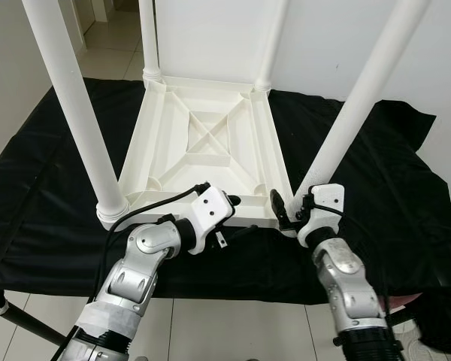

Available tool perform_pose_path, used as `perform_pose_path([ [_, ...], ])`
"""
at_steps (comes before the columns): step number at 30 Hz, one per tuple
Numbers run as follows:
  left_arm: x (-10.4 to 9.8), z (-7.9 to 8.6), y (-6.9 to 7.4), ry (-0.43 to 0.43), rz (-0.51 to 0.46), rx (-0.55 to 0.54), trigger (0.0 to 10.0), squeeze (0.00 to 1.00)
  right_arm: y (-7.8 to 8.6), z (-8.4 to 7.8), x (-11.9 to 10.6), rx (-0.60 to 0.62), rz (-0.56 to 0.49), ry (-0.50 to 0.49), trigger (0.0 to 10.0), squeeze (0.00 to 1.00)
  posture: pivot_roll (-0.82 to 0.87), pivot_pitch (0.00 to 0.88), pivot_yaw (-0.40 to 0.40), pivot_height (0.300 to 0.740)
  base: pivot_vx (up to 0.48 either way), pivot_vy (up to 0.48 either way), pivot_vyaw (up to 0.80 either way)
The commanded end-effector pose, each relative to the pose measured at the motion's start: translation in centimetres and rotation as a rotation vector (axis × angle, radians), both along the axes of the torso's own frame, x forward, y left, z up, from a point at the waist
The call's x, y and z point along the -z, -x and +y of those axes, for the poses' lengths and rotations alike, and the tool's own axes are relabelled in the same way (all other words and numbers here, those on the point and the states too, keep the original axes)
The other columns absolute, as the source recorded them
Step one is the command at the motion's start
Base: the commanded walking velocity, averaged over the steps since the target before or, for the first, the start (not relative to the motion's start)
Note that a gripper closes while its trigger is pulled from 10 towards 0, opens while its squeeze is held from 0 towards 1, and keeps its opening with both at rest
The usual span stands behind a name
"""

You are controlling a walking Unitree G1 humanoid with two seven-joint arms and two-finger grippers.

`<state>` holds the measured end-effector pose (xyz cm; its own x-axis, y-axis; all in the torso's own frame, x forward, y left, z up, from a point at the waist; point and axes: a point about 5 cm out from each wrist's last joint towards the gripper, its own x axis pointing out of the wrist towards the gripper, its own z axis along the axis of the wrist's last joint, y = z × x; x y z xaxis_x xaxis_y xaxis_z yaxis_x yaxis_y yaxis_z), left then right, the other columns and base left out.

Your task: Building children table

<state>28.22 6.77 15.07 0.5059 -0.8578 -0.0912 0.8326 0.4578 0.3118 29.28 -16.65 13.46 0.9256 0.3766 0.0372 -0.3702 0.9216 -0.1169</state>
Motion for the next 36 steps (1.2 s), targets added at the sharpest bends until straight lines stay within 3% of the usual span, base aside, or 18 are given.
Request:
perform_pose_path([
  [1, 0.0, 0.2, -0.5, 0.013, -0.008, -0.08, 10.0, 0.0, -0.1, -0.2, -0.1, -0.09, -0.001, 0.02, 10.0, 0.0, -0.03, 0.007, -0.067, 0.74, 0.0, 0.0, 0.0],
  [6, -0.1, 0.2, -0.6, 0.012, -0.01, -0.081, 10.0, 0.0, -0.8, -1.5, -0.5, -0.22, 0.002, 0.078, 10.0, 0.0, -0.03, 0.003, -0.062, 0.74, 0.0, 0.0, 0.0],
  [11, -0.4, 0.1, -0.7, 0.014, -0.015, -0.073, 10.0, 0.0, -1.6, -1.6, 0.1, -0.355, 0.045, 0.141, 10.0, 0.0, -0.02, 0.0, -0.062, 0.74, 0.0, 0.0, 0.0],
  [17, -0.1, 0.0, -0.2, 0.005, -0.004, -0.049, 10.0, 0.0, -2.3, -1.6, 0.5, -0.411, 0.068, 0.167, 10.0, 0.0, -0.02, 0.0, -0.064, 0.74, 0.0, 0.0, 0.0],
  [18, 0.1, -0.1, 0.0, 0.001, 0.002, -0.039, 10.0, 0.0, -2.5, -1.6, 0.7, -0.417, 0.073, 0.174, 8.9, 0.0, -0.01, 0.0, -0.067, 0.74, 0.0, 0.0, 0.0],
  [19, 0.1, -0.1, 0.0, 0.001, 0.002, -0.039, 10.0, 0.0, -2.5, -1.6, 0.7, -0.417, 0.073, 0.174, 8.9, 0.0, -0.01, 0.0, -0.067, 0.74, 0.0, 0.0, 0.0],
  [21, 0.3, -0.2, 0.4, -0.002, 0.009, -0.029, 10.0, 0.0, -2.7, -1.6, 1.0, -0.421, 0.082, 0.178, 4.2, 0.0, -0.01, 0.0, -0.069, 0.74, 0.0, 0.0, 0.0],
  [23, 0.4, -0.2, 0.4, -0.002, 0.01, -0.029, 10.0, 0.0, -2.8, -1.7, 1.1, -0.424, 0.085, 0.178, 4.2, 0.0, -0.01, 0.0, -0.069, 0.74, 0.0, 0.0, 0.0],
  [24, 0.4, -0.2, 0.5, -0.002, 0.012, -0.028, 10.0, 0.0, -2.8, -1.7, 1.2, -0.426, 0.091, 0.172, 0.5, 0.0, 0.0, 0.0, -0.072, 0.74, 0.0, 0.0, 0.0],
  [26, 0.5, -0.3, 0.6, -0.002, 0.015, -0.027, 10.0, 0.0, -2.8, -1.7, 1.2, -0.423, 0.091, 0.169, 0.0, 0.0, 0.0, 0.0, -0.074, 0.74, 0.0, 0.0, 0.0],
  [33, 0.7, -0.5, 0.9, 0.0, 0.025, -0.023, 10.0, 0.0, -2.8, -1.9, 1.4, -0.393, 0.078, 0.133, 0.0, 0.0, -0.01, 0.007, -0.075, 0.74, 0.0, 0.0, 0.0],
  [34, 0.6, -0.5, 0.9, 0.001, 0.025, -0.022, 10.0, 0.0, -2.8, -1.9, 1.3, -0.377, 0.07, 0.121, 10.0, 0.0, -0.01, 0.009, -0.074, 0.74, 0.0, 0.0, 0.0],
  [36, 0.7, -0.5, 0.9, 0.0, 0.026, -0.024, 10.0, 0.0, -2.9, -1.8, 1.2, -0.353, 0.062, 0.102, 10.0, 0.0, -0.01, 0.011, -0.076, 0.74, 0.0, 0.0, 0.0],
])
